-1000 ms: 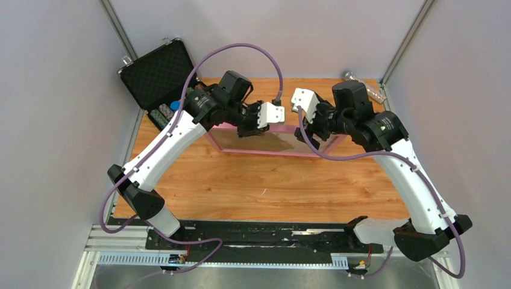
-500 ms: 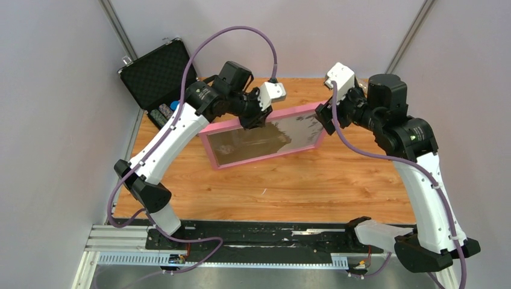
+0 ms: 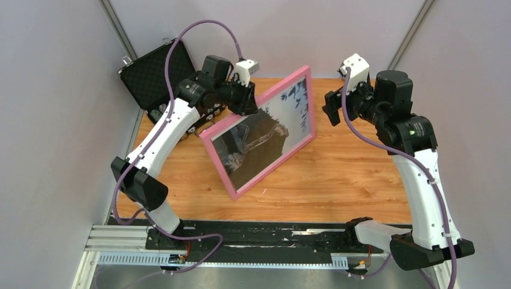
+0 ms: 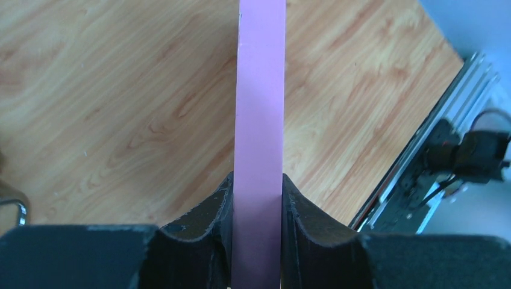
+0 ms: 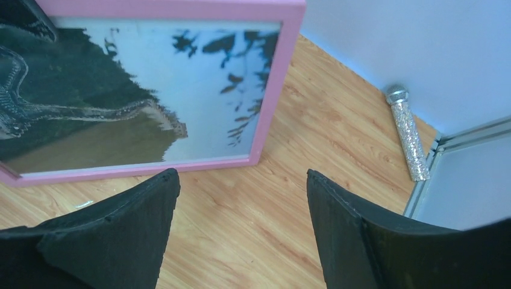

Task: Put the photo into the frame
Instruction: Turn over the photo frame at the center of the board.

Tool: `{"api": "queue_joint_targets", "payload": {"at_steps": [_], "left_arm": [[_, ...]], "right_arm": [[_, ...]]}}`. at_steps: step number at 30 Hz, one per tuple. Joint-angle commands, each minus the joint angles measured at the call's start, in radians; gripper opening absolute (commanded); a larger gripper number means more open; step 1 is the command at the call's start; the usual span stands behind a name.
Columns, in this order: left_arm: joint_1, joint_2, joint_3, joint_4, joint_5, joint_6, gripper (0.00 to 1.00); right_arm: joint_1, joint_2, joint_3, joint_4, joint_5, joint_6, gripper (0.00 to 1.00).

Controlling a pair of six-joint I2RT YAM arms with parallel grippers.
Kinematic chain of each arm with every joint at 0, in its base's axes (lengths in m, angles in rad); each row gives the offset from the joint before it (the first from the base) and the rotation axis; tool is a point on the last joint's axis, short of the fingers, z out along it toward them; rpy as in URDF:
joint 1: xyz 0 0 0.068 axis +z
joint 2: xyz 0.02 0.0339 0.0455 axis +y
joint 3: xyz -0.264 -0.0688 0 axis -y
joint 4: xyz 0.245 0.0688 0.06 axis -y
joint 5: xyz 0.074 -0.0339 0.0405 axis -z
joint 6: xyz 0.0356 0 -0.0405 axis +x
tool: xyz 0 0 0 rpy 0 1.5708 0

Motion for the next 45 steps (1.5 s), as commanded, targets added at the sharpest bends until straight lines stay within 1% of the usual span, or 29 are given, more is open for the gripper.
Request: {"api": "queue_joint_targets", "payload": {"at_steps": [1, 5, 6, 7, 8, 12, 16, 17, 21, 24, 28, 31, 33, 34, 41, 45], "left_arm": [[0.094, -0.063, -0.135, 0.237, 0.070, -0.235, 0.00], [0.128, -0.108, -0.315, 0.388, 0.065, -0.297, 0.00], [0.130, -0.129, -0.379, 0.448, 0.057, -0.305, 0.00], [0.132, -0.138, -0.409, 0.476, 0.040, -0.325, 0.00], [0.132, -0.160, -0.475, 0.541, 0.028, -0.338, 0.00], [0.143, -0.226, -0.660, 0.732, -0.058, -0.436, 0.00], [0.144, -0.255, -0.791, 0.864, -0.142, -0.523, 0.00], [0.144, -0.254, -0.805, 0.872, -0.153, -0.536, 0.00], [0.144, -0.231, -0.900, 0.984, -0.204, -0.624, 0.00], [0.144, -0.204, -0.943, 1.025, -0.236, -0.672, 0.00], [0.145, -0.157, -0.986, 1.064, -0.268, -0.697, 0.00], [0.145, -0.113, -1.014, 1.094, -0.267, -0.723, 0.01], [0.145, -0.085, -1.024, 1.105, -0.263, -0.733, 0.05], [0.145, -0.077, -1.028, 1.109, -0.262, -0.738, 0.06], [0.145, -0.035, -1.065, 1.141, -0.267, -0.757, 0.06], [0.145, -0.022, -1.076, 1.149, -0.270, -0.761, 0.07]], "right_arm": [[-0.022, -0.009, -0.042, 0.056, -0.014, 0.055, 0.78], [-0.054, -0.007, -0.091, 0.078, -0.035, 0.080, 0.78], [-0.067, -0.007, -0.106, 0.085, -0.049, 0.090, 0.78], [-0.085, -0.007, -0.121, 0.094, -0.067, 0.105, 0.78], [-0.105, -0.008, -0.141, 0.103, -0.090, 0.123, 0.78], [-0.198, -0.013, -0.253, 0.167, -0.200, 0.215, 0.78], [-0.245, -0.015, -0.379, 0.254, -0.283, 0.283, 0.78], [-0.273, -0.015, -0.406, 0.274, -0.300, 0.296, 0.78], [-0.336, -0.008, -0.523, 0.360, -0.372, 0.354, 0.78], [-0.373, 0.010, -0.593, 0.424, -0.432, 0.407, 0.78], [-0.392, 0.067, -0.646, 0.478, -0.451, 0.427, 0.77], [-0.394, 0.130, -0.648, 0.490, -0.448, 0.425, 0.75], [-0.395, 0.180, -0.644, 0.494, -0.441, 0.426, 0.74], [-0.395, 0.206, -0.639, 0.495, -0.436, 0.426, 0.73], [-0.403, 0.381, -0.612, 0.495, -0.410, 0.437, 0.70], [-0.405, 0.480, -0.598, 0.495, -0.425, 0.436, 0.69]]}}
